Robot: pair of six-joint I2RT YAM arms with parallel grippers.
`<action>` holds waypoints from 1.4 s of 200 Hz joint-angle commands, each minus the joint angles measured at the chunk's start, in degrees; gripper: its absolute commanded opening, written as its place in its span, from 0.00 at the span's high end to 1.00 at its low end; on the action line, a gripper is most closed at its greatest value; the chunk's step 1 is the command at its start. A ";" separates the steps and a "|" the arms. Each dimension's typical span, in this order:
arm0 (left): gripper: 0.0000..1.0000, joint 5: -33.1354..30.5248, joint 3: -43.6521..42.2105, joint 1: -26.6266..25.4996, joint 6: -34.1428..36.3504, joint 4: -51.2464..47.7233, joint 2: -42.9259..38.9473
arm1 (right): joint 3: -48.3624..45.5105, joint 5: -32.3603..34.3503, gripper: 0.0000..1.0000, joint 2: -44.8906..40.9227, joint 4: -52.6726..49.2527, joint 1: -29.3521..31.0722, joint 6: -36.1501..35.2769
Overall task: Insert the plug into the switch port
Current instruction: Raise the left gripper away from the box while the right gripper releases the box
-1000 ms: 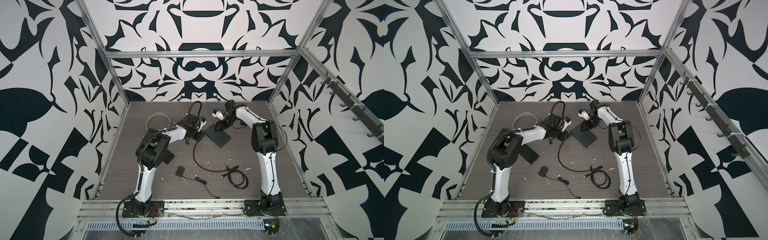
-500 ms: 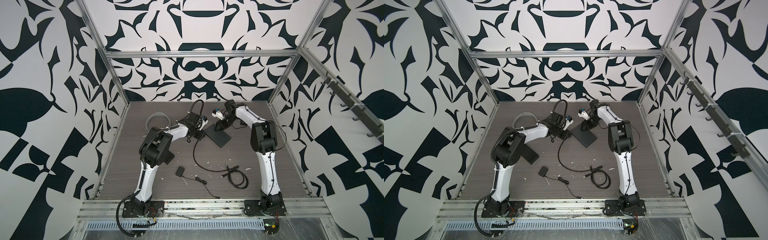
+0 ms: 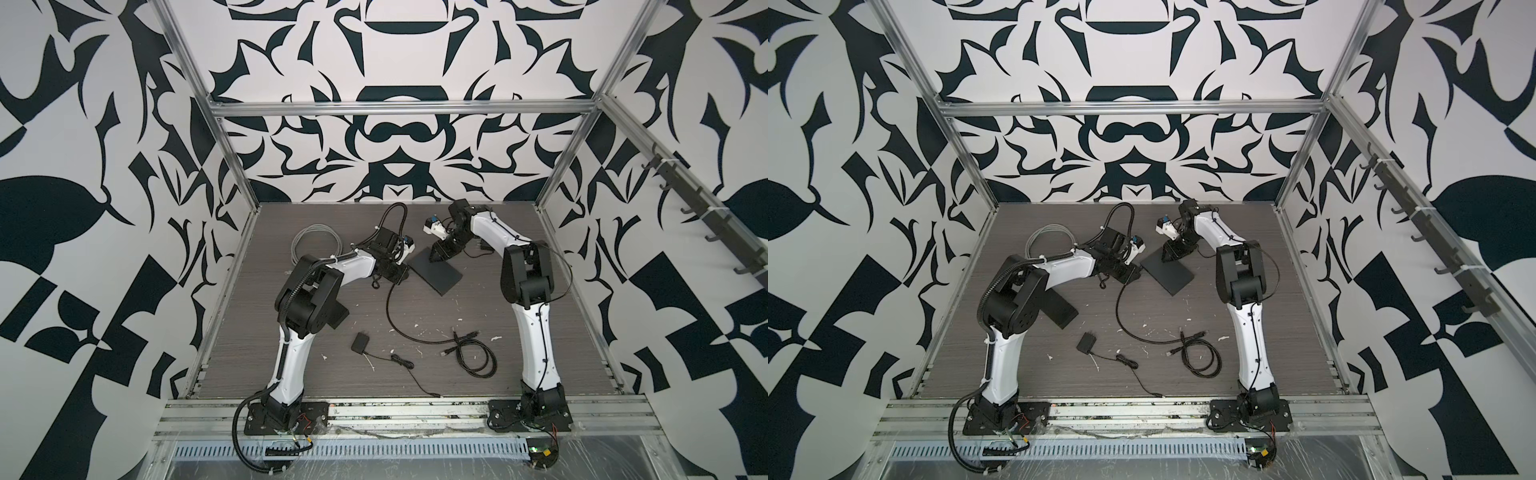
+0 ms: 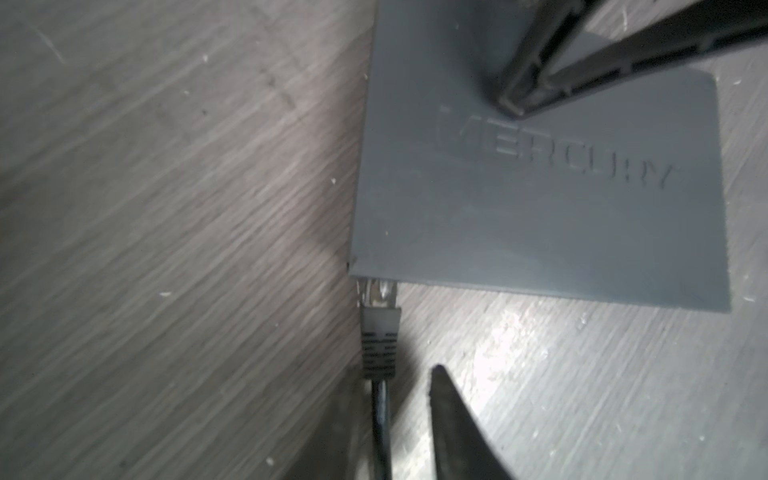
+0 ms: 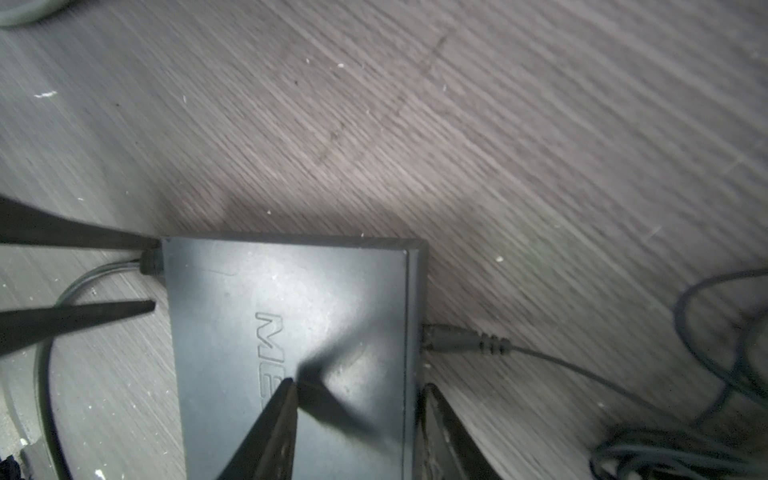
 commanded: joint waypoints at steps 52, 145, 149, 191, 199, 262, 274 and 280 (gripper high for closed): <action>0.92 2.48 2.61 -0.32 3.10 -0.56 2.05 | -0.69 2.86 0.57 6.67 -7.41 2.53 -3.40; 0.95 11.13 8.72 -0.67 -0.47 8.26 5.35 | 1.19 -2.09 0.56 7.93 -15.32 6.38 -13.17; 0.95 11.58 8.94 -0.67 -1.23 8.72 5.51 | 1.09 -2.32 0.56 7.75 -15.27 6.33 -13.22; 0.95 10.79 10.21 -0.89 -7.27 14.07 6.45 | -0.13 -5.24 0.56 6.23 -14.49 7.19 -14.21; 0.95 10.37 10.53 -1.03 -7.45 14.18 6.65 | -0.20 -5.33 0.57 6.18 -14.53 7.29 -14.29; 0.92 11.28 10.32 -1.03 -10.06 16.50 6.68 | -1.96 -3.95 0.56 4.78 -10.48 6.63 -12.08; 0.90 10.32 9.30 -1.03 -9.46 16.13 6.13 | -2.60 -2.79 0.56 4.03 -7.82 5.20 -9.25; 0.89 9.77 8.93 -0.95 -9.16 15.73 5.98 | -3.07 -1.70 0.56 2.89 -5.84 4.42 -7.43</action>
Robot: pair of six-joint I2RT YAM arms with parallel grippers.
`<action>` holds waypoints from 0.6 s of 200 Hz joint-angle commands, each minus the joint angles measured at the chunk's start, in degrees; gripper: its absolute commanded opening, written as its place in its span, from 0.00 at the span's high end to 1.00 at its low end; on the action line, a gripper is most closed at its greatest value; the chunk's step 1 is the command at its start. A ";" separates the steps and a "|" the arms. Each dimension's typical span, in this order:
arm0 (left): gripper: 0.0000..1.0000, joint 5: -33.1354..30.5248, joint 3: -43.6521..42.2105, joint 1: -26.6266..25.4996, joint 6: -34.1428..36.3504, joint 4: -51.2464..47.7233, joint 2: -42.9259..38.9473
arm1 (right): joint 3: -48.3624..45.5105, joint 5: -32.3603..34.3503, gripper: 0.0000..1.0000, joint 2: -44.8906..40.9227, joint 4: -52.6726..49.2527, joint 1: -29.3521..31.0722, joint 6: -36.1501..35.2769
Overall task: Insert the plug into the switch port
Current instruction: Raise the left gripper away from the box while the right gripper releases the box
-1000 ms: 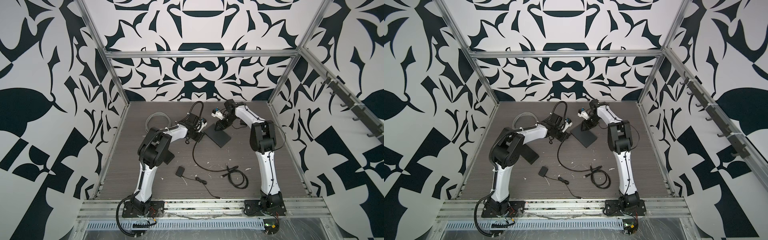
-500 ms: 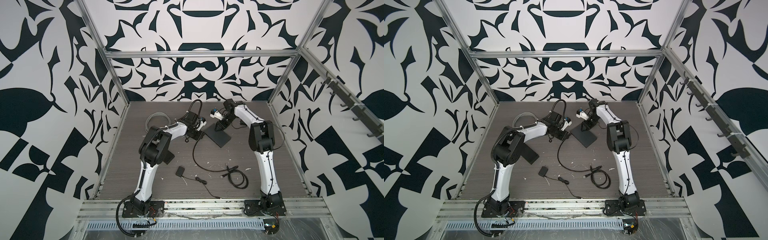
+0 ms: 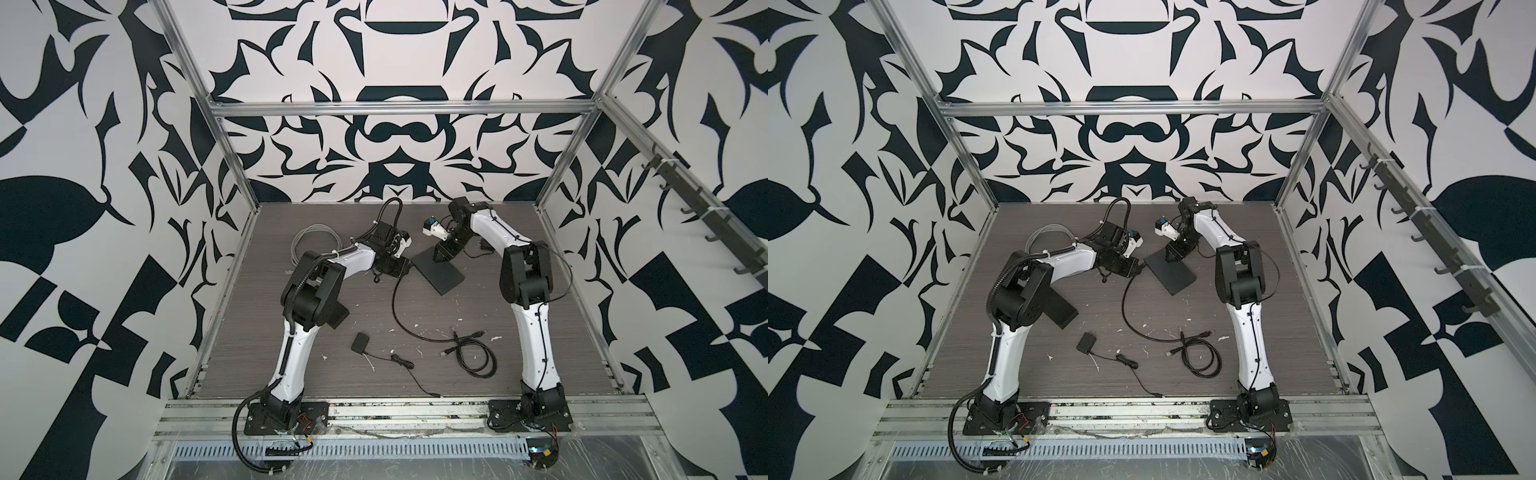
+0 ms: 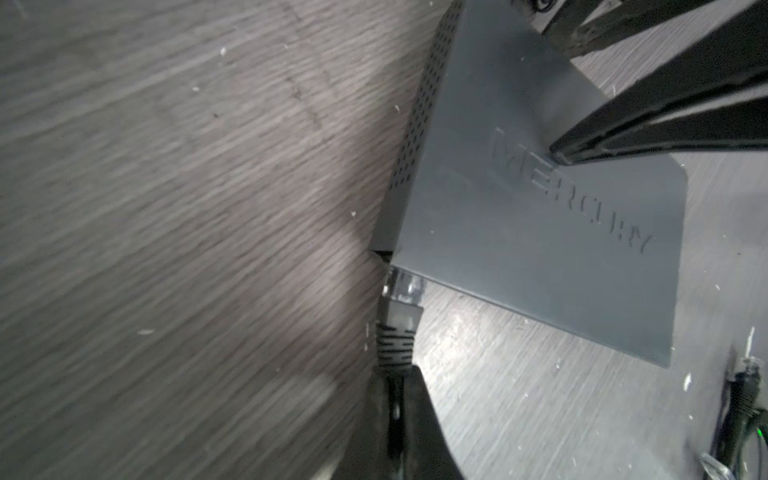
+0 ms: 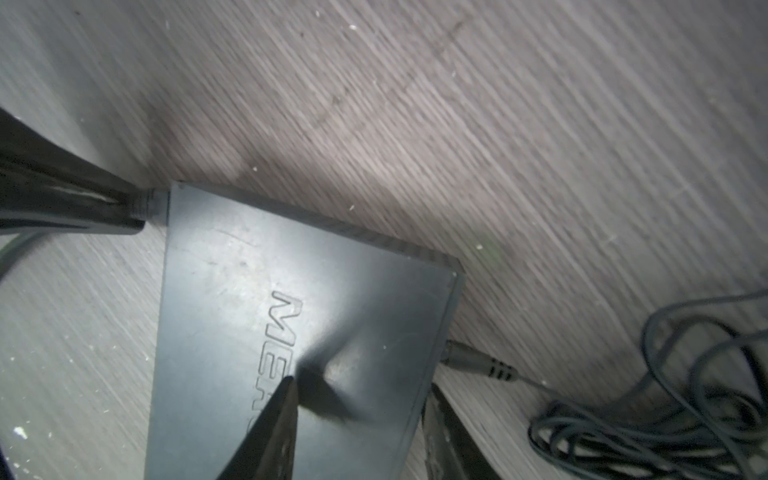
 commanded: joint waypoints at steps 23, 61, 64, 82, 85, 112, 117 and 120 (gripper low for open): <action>0.85 -0.85 0.04 -2.65 0.46 16.88 -0.01 | -6.85 -0.76 0.55 1.05 5.09 1.26 9.52; 0.72 -6.50 -2.63 -1.27 -1.99 17.01 -1.18 | -9.19 6.80 0.53 -1.34 13.23 -1.70 17.28; 0.71 -6.68 -2.75 -1.12 -2.04 17.01 -1.25 | -9.21 7.30 0.53 -1.49 13.65 -1.82 17.79; 0.64 -8.93 -3.27 -0.91 -2.46 16.35 -1.79 | -9.85 9.92 0.52 -2.46 15.94 -2.54 19.66; 0.63 -9.26 -3.30 -0.97 -2.41 16.11 -1.94 | -10.10 10.32 0.52 -2.58 16.31 -2.61 19.87; 0.56 -10.85 -4.57 -0.91 -2.49 15.39 -4.35 | -10.86 11.83 0.49 -4.43 18.52 -3.40 21.73; 0.55 -11.10 -4.74 -0.91 -2.61 15.10 -4.94 | -11.05 12.17 0.48 -4.92 18.89 -3.55 22.23; 0.55 -11.27 -4.76 -0.91 -2.60 14.95 -5.29 | -11.18 12.25 0.48 -5.20 19.05 -3.62 22.47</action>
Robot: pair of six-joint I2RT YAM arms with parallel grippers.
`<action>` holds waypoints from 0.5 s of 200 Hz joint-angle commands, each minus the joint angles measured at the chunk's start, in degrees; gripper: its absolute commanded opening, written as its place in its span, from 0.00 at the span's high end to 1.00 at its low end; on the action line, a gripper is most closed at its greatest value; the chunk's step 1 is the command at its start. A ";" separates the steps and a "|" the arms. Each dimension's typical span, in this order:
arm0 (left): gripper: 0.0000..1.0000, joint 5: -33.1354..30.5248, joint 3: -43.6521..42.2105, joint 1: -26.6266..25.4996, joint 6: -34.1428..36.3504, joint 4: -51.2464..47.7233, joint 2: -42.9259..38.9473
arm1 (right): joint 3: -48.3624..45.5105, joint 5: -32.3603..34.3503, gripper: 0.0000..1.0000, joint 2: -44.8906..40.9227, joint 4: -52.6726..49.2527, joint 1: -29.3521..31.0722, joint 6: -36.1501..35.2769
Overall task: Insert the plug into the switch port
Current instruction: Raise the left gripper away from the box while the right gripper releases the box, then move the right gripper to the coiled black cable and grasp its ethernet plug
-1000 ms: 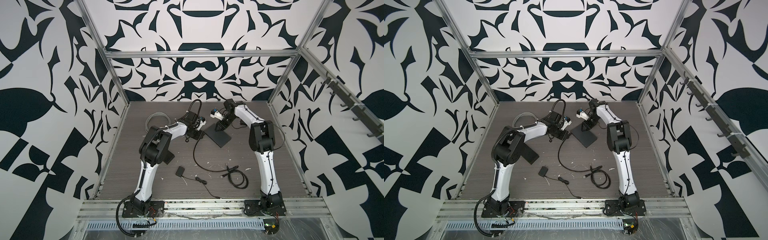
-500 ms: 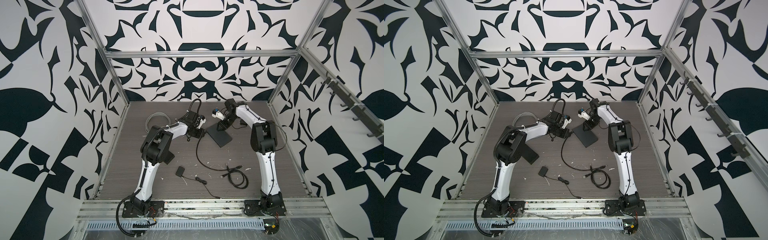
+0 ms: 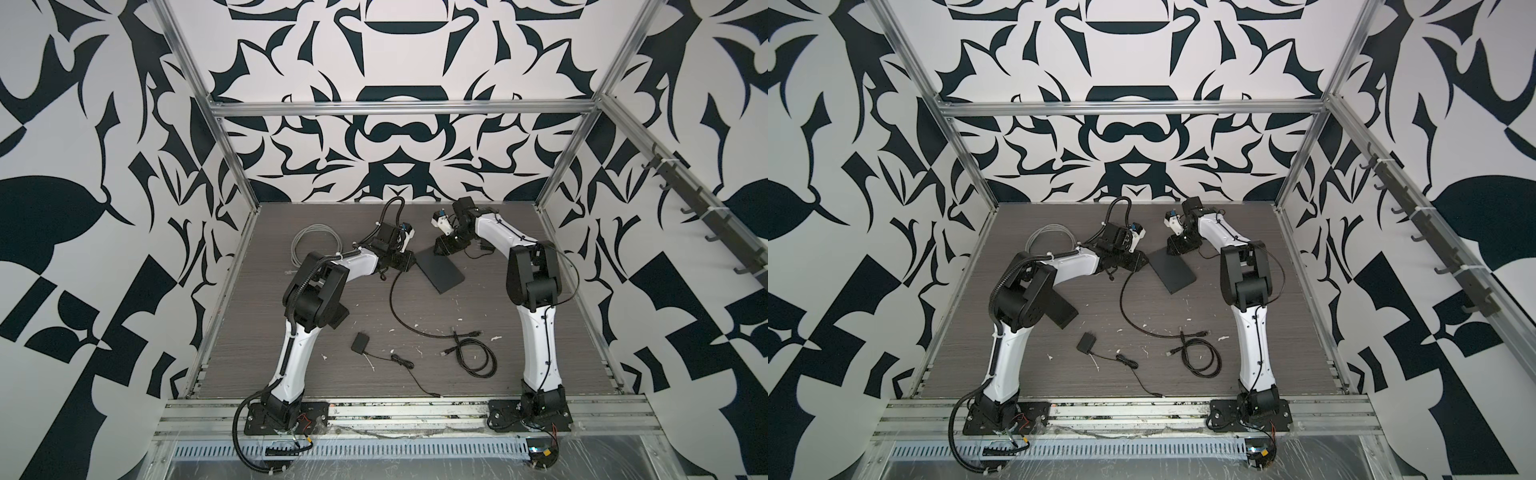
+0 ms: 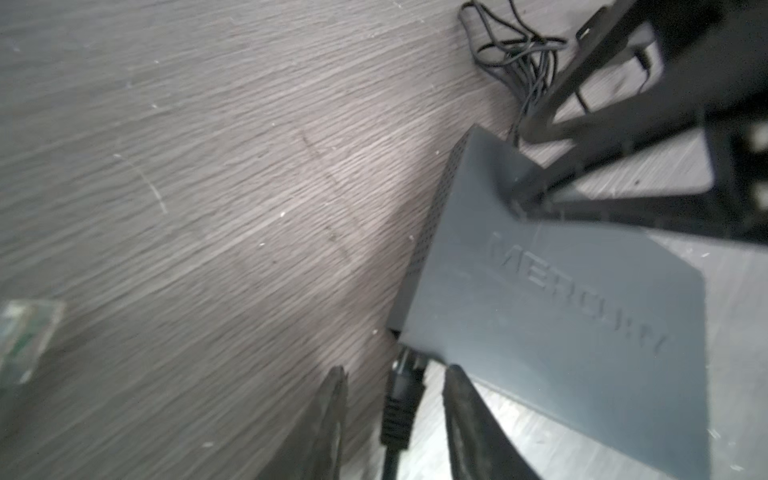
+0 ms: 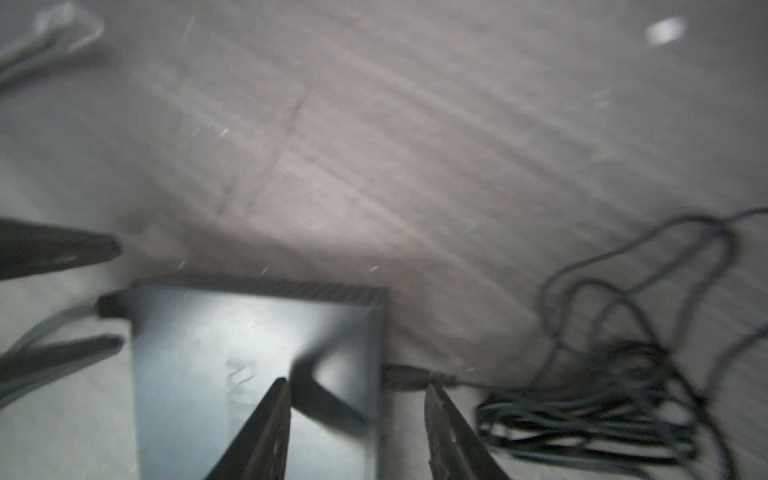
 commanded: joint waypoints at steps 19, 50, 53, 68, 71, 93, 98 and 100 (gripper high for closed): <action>0.52 -4.79 -2.09 -0.18 -1.32 -1.01 -7.61 | -2.38 9.26 0.46 -2.21 3.53 -1.93 5.26; 0.50 -8.09 -4.23 -3.82 -6.15 -1.57 -12.15 | -3.16 11.61 0.44 -5.10 4.40 -2.90 9.95; 0.50 -8.57 -4.41 -4.31 -7.37 -1.57 -12.45 | -3.43 11.85 0.44 -5.44 4.53 -3.10 10.55; 0.50 -9.62 -5.52 -7.56 -13.26 -1.49 -13.01 | -5.05 12.08 0.44 -7.00 5.38 -3.72 13.95; 0.50 -9.99 -5.75 -8.42 -14.35 -1.57 -13.15 | -5.44 12.04 0.44 -7.34 5.42 -3.84 14.73; 0.50 -13.54 -7.79 -12.93 -20.81 -2.32 -13.34 | -8.64 9.47 0.45 -10.14 5.03 -4.01 19.09; 0.50 -13.66 -8.21 -13.39 -22.19 -2.57 -13.32 | -9.63 8.68 0.45 -10.98 4.69 -3.98 20.05; 0.50 -13.60 -8.36 -13.52 -22.73 -2.70 -13.25 | -10.14 8.34 0.45 -11.30 4.60 -3.95 20.21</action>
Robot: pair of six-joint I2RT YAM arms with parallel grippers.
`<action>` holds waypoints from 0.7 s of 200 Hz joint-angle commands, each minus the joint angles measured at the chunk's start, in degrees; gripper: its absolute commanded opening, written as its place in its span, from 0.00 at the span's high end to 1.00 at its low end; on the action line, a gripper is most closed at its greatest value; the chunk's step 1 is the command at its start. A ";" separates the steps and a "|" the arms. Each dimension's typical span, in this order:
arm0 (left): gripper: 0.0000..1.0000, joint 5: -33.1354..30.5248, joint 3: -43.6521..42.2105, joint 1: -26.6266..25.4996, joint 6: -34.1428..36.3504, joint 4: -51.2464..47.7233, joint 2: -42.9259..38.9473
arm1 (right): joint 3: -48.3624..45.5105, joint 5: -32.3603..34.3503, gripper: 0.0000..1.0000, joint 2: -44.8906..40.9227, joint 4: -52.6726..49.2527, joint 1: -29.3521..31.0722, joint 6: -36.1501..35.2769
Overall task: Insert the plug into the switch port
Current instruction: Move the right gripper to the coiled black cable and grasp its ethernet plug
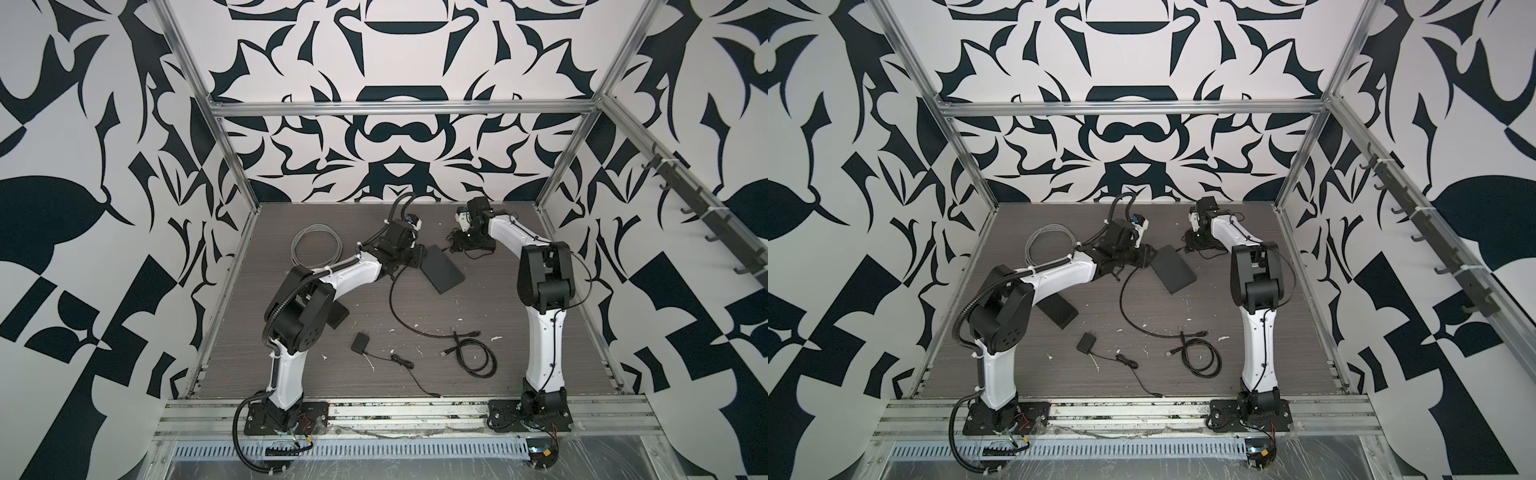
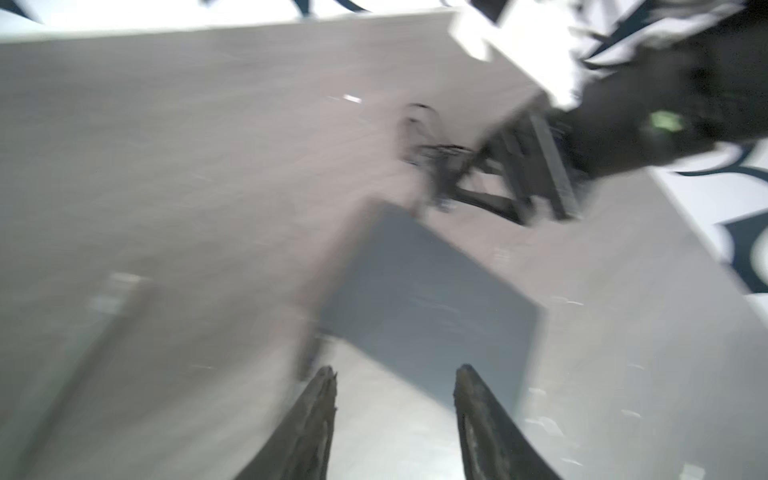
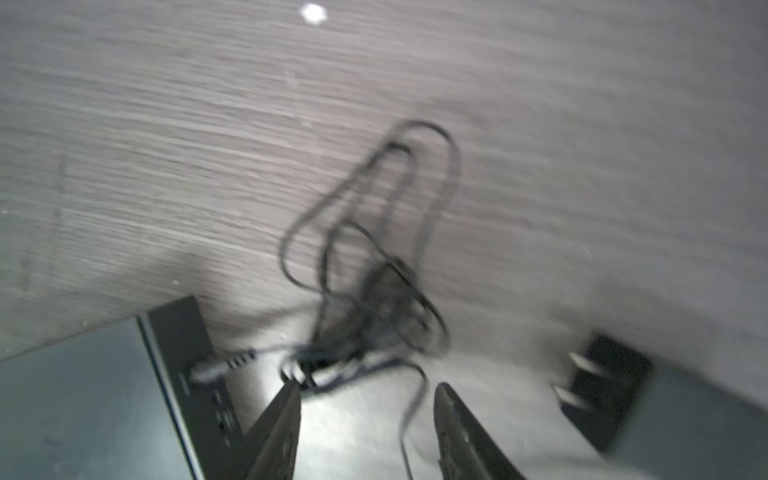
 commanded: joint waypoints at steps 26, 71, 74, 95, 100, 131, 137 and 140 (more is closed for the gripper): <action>0.50 -5.50 -6.50 -3.95 -14.36 -3.85 -1.38 | -12.10 -3.92 0.47 -12.49 2.70 0.35 11.75; 0.49 -10.76 -12.83 -3.95 -15.73 -7.73 -8.70 | -28.31 -3.92 0.48 -26.19 3.53 3.93 15.13; 0.49 -10.95 -13.17 -3.95 -15.76 -7.97 -9.14 | -29.38 -3.93 0.48 -27.22 3.59 4.28 15.43; 0.49 -12.55 -14.06 -3.95 -15.76 -11.37 -11.82 | -35.91 -5.41 0.49 -33.19 4.05 7.14 17.91; 0.49 -12.71 -14.30 -3.95 -15.74 -12.25 -12.32 | -37.42 -5.60 0.50 -34.33 4.01 8.11 18.30; 0.48 -14.54 -18.68 -3.87 -16.62 -12.93 -16.86 | -44.77 -4.85 0.50 -40.29 2.98 14.68 21.32; 0.48 -15.14 -19.49 -3.86 -16.71 -12.93 -17.67 | -45.81 -4.90 0.50 -41.18 2.82 15.36 21.91; 0.48 -15.34 -19.85 -3.86 -16.71 -12.93 -18.02 | -46.30 -4.75 0.50 -41.66 2.63 15.71 22.19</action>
